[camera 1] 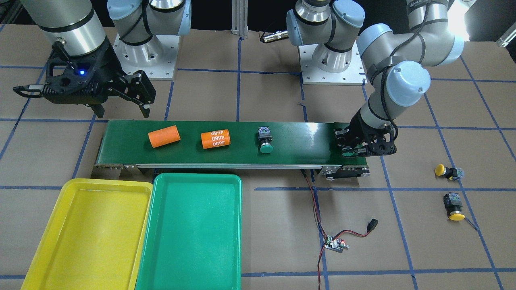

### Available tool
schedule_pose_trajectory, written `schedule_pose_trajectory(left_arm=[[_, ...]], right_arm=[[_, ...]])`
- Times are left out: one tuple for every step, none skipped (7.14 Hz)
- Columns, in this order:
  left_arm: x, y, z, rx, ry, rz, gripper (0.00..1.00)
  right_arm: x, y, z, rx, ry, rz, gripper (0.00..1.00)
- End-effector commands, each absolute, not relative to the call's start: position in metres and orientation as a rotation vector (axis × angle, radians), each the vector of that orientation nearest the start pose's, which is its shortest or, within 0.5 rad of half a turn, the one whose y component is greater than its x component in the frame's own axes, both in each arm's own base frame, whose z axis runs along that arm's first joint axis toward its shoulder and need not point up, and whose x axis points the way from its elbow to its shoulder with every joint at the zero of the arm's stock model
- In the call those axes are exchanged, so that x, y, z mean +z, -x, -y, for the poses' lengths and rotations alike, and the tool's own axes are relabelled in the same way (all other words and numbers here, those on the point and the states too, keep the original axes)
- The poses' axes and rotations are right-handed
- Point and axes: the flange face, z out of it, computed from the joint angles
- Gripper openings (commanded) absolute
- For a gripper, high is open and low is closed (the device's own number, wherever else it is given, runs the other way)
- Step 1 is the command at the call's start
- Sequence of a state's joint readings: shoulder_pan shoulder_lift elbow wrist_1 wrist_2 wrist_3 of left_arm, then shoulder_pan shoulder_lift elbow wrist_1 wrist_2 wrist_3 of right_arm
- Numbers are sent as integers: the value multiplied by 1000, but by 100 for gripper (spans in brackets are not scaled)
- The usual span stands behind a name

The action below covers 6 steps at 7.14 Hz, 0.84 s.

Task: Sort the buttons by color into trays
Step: 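Place the second green button on the belt and open the left gripper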

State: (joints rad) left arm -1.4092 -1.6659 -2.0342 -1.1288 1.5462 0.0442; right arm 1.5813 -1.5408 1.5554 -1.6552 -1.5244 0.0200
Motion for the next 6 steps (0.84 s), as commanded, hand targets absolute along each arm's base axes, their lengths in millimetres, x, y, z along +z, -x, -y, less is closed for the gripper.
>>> schedule_pose_trajectory(left_arm=[[253, 94, 467, 230, 238, -3164, 19], [253, 96, 470, 212, 249, -3163, 78], [259, 96, 470, 190, 242, -3167, 100], [274, 87, 478, 140, 250, -3163, 100], [291, 65, 488, 127, 315, -3157, 100], [308, 19, 509, 116, 380, -3153, 100]], right_arm=[[489, -143, 510, -108, -12, -3093, 100], [489, -143, 510, -106, -12, -3093, 100], [489, -143, 510, -106, -12, -3093, 100], [489, -143, 510, -106, -12, -3093, 100], [488, -143, 510, -103, -12, -3093, 100], [489, -144, 510, -108, -12, -3091, 100]])
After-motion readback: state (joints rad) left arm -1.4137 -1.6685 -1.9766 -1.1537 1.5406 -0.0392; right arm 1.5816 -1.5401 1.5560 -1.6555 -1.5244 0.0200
